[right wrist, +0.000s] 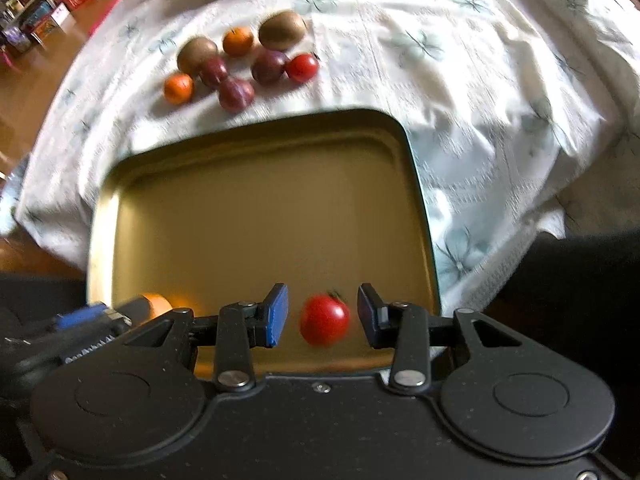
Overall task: Organize fruits
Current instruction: 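Move left gripper to another small orange while right gripper approaches another red tomato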
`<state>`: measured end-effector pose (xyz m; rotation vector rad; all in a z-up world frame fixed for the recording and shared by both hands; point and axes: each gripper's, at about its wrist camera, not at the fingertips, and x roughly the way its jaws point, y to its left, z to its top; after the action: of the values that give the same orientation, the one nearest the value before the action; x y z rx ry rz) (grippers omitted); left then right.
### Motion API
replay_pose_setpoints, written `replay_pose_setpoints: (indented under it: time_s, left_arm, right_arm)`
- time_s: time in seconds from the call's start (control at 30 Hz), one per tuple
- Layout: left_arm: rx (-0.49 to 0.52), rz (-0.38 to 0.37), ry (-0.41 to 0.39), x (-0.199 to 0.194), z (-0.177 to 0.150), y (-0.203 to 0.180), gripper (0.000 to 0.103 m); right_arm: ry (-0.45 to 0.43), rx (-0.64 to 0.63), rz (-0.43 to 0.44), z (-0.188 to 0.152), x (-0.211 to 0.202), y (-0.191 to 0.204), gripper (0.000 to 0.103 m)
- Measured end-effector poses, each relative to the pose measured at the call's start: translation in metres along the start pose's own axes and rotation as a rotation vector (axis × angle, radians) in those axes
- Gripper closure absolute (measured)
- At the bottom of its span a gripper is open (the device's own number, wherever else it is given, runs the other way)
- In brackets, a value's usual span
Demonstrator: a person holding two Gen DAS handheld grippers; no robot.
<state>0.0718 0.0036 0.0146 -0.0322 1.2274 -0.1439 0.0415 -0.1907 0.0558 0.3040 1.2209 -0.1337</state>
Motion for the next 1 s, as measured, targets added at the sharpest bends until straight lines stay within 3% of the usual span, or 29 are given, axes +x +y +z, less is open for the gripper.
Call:
replay_pose_setpoints:
  time_s: [0.17,0.57,0.77,1.0]
  left_arm:
    - [0.015,0.011,0.016,0.001,0.029,-0.002,0.058]
    - [0.067,0.061,-0.074,-0.002,0.114,-0.007,0.058]
    - [0.085,0.064,-0.091,0.011,0.155,-0.012,0.058]
    - [0.050,0.038,-0.052,0.031,0.194,-0.012,0.058]
  right_arm:
    - [0.002,-0.027,0.012,0.034,0.001,0.003,0.053]
    - [0.060,-0.056,-0.015,0.101,0.030,0.002,0.053]
    - [0.011,-0.029,-0.034,0.126,0.037,-0.002,0.053]
    - [-0.002,0.014,-0.005,0.156,0.046,-0.006,0.053]
